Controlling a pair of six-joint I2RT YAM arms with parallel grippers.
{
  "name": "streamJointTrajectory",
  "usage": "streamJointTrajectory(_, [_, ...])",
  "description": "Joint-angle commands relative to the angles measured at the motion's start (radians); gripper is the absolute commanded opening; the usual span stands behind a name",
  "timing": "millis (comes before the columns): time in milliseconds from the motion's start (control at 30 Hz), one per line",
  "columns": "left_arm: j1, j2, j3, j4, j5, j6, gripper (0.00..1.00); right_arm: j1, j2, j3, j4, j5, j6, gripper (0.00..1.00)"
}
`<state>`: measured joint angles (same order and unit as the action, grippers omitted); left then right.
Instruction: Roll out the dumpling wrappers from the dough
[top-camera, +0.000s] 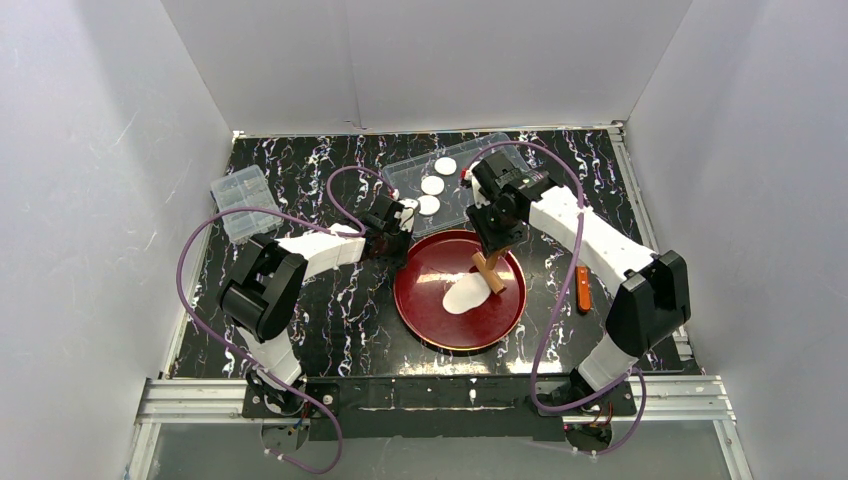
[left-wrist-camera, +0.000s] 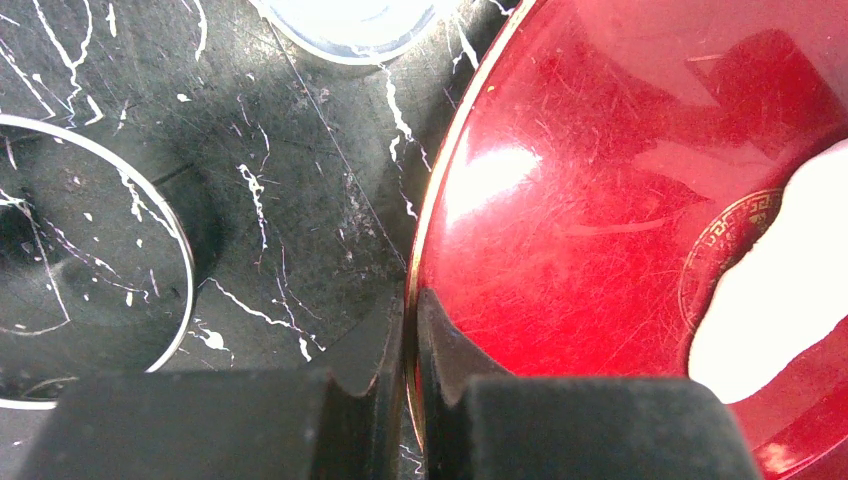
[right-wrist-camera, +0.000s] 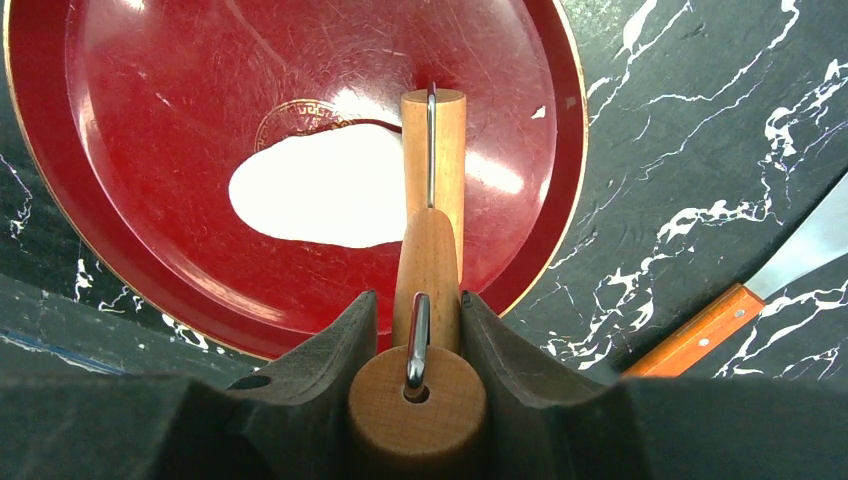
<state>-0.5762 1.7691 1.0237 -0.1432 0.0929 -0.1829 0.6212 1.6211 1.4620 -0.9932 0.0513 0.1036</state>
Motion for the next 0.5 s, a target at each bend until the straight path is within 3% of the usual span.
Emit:
streamJointTrajectory(0, [-0.002, 0.028, -0.025, -0.089, -0.079, 0.048, 0.00, 0.004, -0.027, 0.035, 0.002, -0.006, -0.003, 0.01])
streamJointTrajectory(133, [-0.002, 0.030, -0.025, -0.088, -0.079, 0.048, 0.00, 0.008, -0.061, 0.044, -0.006, 0.016, -0.002, 0.01])
streamJointTrajectory(333, [-0.001, 0.030, -0.027, -0.087, -0.079, 0.046, 0.00, 0.030, -0.091, 0.029, 0.019, -0.104, -0.020, 0.01])
streamJointTrajectory(467, [-0.002, 0.029, -0.027, -0.088, -0.078, 0.046, 0.00, 0.031, -0.065, 0.011, 0.025, -0.076, -0.016, 0.01])
